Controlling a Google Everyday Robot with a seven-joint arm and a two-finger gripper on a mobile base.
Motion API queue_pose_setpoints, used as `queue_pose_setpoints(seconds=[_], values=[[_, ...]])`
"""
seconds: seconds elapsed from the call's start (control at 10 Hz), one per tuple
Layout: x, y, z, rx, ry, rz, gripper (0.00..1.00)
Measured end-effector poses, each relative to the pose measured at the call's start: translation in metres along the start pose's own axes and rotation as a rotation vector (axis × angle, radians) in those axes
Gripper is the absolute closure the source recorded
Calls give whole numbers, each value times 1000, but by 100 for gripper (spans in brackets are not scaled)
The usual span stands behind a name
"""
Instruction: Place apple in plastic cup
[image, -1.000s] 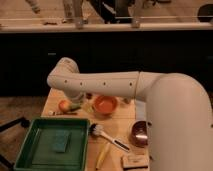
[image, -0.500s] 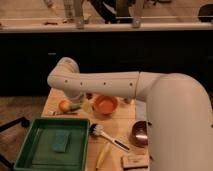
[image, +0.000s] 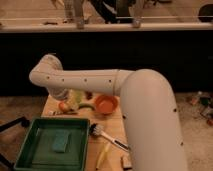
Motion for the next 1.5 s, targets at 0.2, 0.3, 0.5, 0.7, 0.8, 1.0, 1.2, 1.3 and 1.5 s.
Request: queue_pose_setpoints(seconds=[0.2, 0.3, 0.5, 0.7, 0.8, 1.0, 1.2, 1.3, 1.5], values=[[-8, -24, 5, 6, -23, -37, 20], [-10, -31, 15, 2, -34, -49, 20], [-14, -43, 35, -7, -48, -71, 20], [-16, -53, 50, -16, -55, -88, 20], [-17, -57, 55, -17, -57, -95, 20], [-18, -65, 63, -23, -59, -110, 20], [-15, -77, 72, -23, -65, -127, 20], [-12, -85, 79, -22, -69, -134, 20], [-2, -93, 88, -19, -79, -142, 20]])
